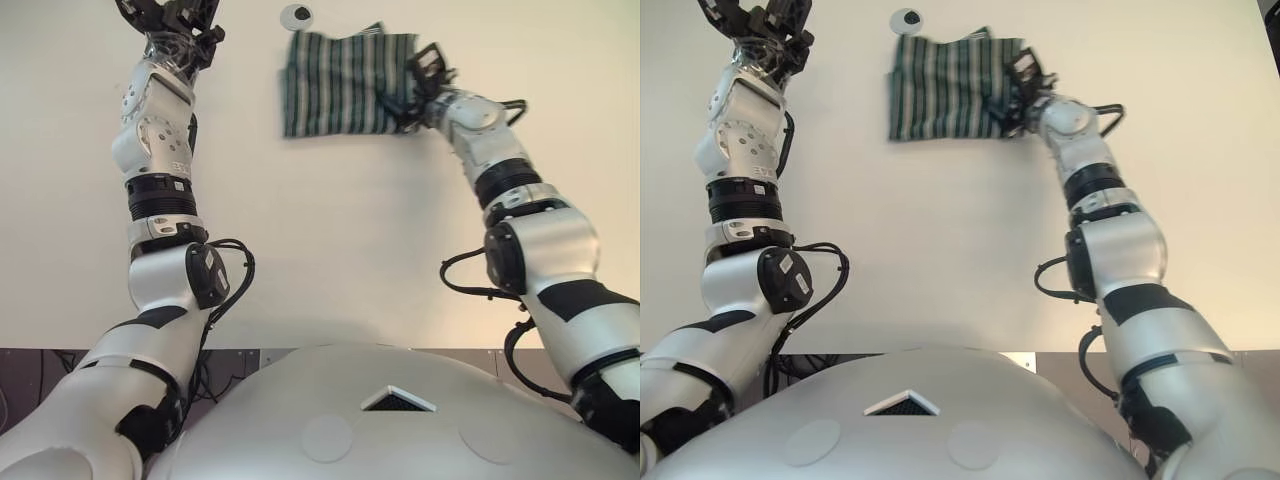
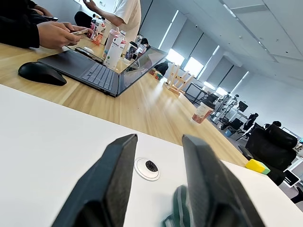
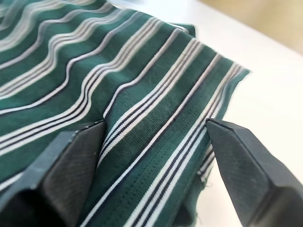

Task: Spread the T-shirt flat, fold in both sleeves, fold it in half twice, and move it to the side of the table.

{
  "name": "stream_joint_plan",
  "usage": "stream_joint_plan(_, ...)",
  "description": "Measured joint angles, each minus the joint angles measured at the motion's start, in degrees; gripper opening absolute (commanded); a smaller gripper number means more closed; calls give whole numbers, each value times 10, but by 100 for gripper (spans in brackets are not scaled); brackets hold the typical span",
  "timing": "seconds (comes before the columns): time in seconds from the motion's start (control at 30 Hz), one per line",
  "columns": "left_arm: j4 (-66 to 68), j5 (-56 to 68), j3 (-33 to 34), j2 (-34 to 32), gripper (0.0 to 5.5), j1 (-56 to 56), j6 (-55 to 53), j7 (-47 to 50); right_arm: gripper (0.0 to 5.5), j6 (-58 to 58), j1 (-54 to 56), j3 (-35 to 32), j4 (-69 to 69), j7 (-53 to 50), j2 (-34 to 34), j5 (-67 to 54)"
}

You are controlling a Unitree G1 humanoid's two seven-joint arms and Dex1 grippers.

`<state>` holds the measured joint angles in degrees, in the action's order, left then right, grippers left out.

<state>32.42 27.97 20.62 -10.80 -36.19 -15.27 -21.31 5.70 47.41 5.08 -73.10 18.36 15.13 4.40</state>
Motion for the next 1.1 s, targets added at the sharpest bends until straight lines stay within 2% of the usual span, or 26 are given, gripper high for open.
stream_joint_plan(0.13, 6, -1, -1, 2, 172, 1, 1, 2, 378, -10, -11, -36, -13, -58, 47, -4)
stream_joint_plan(0.23, 16, -4, -7, 7, 172, 1, 2, 2, 378, 1, -22, -95, -24, -71, 64, -39)
stream_joint_plan(0.33, 24, -6, -13, 18, 172, 1, 7, 1, 378, 45, -40, -162, -28, -27, 63, -93)
stream_joint_plan(0.5, 28, -31, -20, 21, 172, 1, 56, 12, 378, 105, -40, -218, 1, 28, 63, -139)
stream_joint_plan(0.63, 46, -113, -48, 21, 172, 2, 179, 63, 378, 123, -40, -229, 71, -3, 60, -141)
stream_joint_plan(0.73, 47, -183, -72, 23, 172, 17, 270, 128, 378, 113, -68, -224, 191, -39, 34, -151)
stream_joint_plan(0.87, 5, -225, -95, 52, 172, 76, 307, 180, 378, 61, -200, -174, 391, -49, -34, -151)
stream_joint_plan(0.97, -19, -251, -119, 69, 172, 111, 316, 199, 378, 22, -267, -134, 494, -47, -58, -150)
stream_joint_plan(1.1, -20, -257, -129, 70, 172, 110, 320, 203, 378, 8, -268, -118, 512, -62, -58, -134)
